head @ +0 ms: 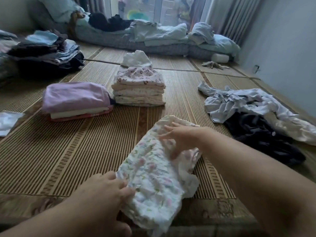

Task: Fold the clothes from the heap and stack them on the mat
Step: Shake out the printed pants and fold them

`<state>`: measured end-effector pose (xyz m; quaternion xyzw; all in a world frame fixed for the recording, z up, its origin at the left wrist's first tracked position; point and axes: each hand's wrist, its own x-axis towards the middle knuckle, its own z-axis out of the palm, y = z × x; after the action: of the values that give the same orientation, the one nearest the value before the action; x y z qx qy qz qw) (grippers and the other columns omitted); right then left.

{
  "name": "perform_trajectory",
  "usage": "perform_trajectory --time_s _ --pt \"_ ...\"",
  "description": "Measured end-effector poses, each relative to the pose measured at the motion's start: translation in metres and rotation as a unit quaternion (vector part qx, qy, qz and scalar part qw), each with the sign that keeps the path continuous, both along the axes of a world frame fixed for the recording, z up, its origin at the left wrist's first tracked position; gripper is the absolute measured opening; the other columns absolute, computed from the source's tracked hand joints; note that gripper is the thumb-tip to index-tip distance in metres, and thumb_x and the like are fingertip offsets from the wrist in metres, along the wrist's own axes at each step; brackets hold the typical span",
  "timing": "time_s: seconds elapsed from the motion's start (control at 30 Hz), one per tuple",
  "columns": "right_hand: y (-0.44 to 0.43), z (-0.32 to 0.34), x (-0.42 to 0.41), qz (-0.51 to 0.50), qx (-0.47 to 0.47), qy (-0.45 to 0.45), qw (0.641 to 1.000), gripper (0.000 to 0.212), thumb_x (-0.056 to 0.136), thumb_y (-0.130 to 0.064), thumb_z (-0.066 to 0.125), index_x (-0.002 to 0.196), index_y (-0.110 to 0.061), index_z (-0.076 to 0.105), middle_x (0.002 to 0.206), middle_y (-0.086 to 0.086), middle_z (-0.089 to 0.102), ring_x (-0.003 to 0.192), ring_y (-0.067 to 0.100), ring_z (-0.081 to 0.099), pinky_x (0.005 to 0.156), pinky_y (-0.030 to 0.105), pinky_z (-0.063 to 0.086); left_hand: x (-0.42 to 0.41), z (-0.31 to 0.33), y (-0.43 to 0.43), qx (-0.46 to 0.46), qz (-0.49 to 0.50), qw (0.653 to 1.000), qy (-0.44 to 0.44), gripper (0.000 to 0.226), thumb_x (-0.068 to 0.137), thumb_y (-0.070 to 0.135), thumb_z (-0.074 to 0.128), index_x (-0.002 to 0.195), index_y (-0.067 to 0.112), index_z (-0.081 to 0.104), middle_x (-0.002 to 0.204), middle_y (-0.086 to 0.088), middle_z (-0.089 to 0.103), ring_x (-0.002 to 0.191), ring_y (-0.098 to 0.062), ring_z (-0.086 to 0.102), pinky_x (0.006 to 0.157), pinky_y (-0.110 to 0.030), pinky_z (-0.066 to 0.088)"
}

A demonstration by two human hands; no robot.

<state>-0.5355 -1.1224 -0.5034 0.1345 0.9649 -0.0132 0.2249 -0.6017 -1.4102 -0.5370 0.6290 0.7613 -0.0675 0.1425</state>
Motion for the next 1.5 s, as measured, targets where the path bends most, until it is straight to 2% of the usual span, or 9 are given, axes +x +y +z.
perform_trajectory --time_s 0.13,0.3,0.53,0.73,0.93,1.03,1.13,1.37,1.5 --pt "-0.074 -0.01 0.069 0.058 -0.115 0.22 0.967 0.068 0.077 -0.059 0.054 0.141 -0.046 0.035 0.153 -0.014 0.03 0.142 0.004 0.019 0.118 0.049 0.006 -0.025 0.004 -0.007 -0.003 -0.006 1.0 0.009 0.085 0.062 0.082 0.041 0.139 0.053 0.022 0.148 0.023 0.024 0.129 -0.008 0.023 0.11 -0.032 0.027" --pt "-0.139 -0.055 0.126 0.069 -0.034 0.091 0.993 0.106 0.068 -0.072 0.062 0.148 -0.045 -0.003 0.162 -0.001 -0.003 0.147 0.021 -0.009 0.112 0.054 -0.008 -0.022 0.002 -0.007 0.027 -0.003 0.999 -0.035 0.066 0.079 0.058 0.062 0.138 0.051 0.035 0.144 0.021 0.036 0.122 -0.006 0.036 0.105 -0.023 0.033" --pt "-0.144 -0.065 0.144 0.002 -0.086 0.228 0.97 0.048 0.092 -0.031 0.055 0.14 -0.034 0.046 0.153 -0.003 0.034 0.146 0.023 0.017 0.117 0.037 0.007 -0.013 0.0 -0.014 0.103 -0.027 0.994 -0.009 0.049 0.09 0.012 0.048 0.127 0.042 0.055 0.12 0.014 0.059 0.104 -0.007 0.053 0.092 -0.022 0.043" --pt "-0.15 -0.037 0.156 -0.245 -0.435 0.368 0.784 0.038 0.078 -0.047 0.064 0.082 -0.011 0.072 0.081 0.003 0.069 0.084 0.014 0.065 0.08 0.042 0.049 -0.019 0.007 -0.024 0.188 -0.028 0.98 -0.057 0.02 0.076 0.043 0.05 0.073 0.031 0.066 0.08 0.02 0.053 0.083 0.003 0.045 0.068 -0.011 0.037" --pt "-0.12 0.005 0.147 -0.298 -0.585 0.391 0.645 0.04 0.075 -0.044 0.071 0.101 -0.014 0.074 0.106 0.02 0.07 0.099 0.038 0.067 0.075 0.041 0.057 -0.002 0.055 0.003 0.335 0.082 0.755 -0.558 0.022 0.061 0.033 0.057 0.064 0.011 0.062 0.062 0.003 0.057 0.058 -0.009 0.051 0.053 -0.02 0.043" --pt "-0.096 0.025 0.126 -0.33 -0.529 0.418 0.661 0.03 0.082 -0.046 0.065 0.095 -0.021 0.075 0.099 0.01 0.073 0.09 0.027 0.071 0.069 0.041 0.06 -0.011 0.06 0.045 0.387 0.206 0.733 -0.52 0.032 0.074 0.043 0.063 0.075 0.011 0.063 0.065 0.005 0.061 0.057 -0.009 0.057 0.049 -0.022 0.045" --pt "-0.065 0.025 0.1 -0.391 -0.424 0.447 0.683 0.029 0.083 -0.049 0.066 0.085 -0.021 0.074 0.086 0.004 0.075 0.076 0.02 0.072 0.066 0.04 0.061 -0.03 0.054 0.095 0.403 0.265 0.812 -0.328 0.032 0.089 0.051 0.054 0.073 0.024 0.061 0.067 0.009 0.065 0.057 -0.001 0.06 0.05 -0.021 0.041" --pt "-0.021 -0.021 0.074 -0.501 -0.266 0.356 0.743 0.058 0.087 -0.053 0.057 0.133 -0.018 0.051 0.122 0.004 0.061 0.1 0.021 0.061 0.082 0.039 0.053 -0.066 0.001 0.148 0.133 0.342 0.917 -0.156 0.071 0.086 0.073 0.036 0.124 0.016 0.053 0.118 -0.005 0.062 0.102 -0.023 0.058 0.071 -0.033 0.039" --pt "-0.019 -0.018 0.081 -0.517 -0.257 0.315 0.754 0.084 0.074 -0.076 0.053 0.129 -0.012 0.053 0.118 0.009 0.063 0.102 0.026 0.061 0.087 0.042 0.051 -0.064 0.005 0.135 0.119 0.362 0.86 -0.34 0.069 0.083 0.072 0.043 0.105 0.011 0.067 0.104 -0.012 0.071 0.083 -0.023 0.066 0.067 -0.03 0.044"
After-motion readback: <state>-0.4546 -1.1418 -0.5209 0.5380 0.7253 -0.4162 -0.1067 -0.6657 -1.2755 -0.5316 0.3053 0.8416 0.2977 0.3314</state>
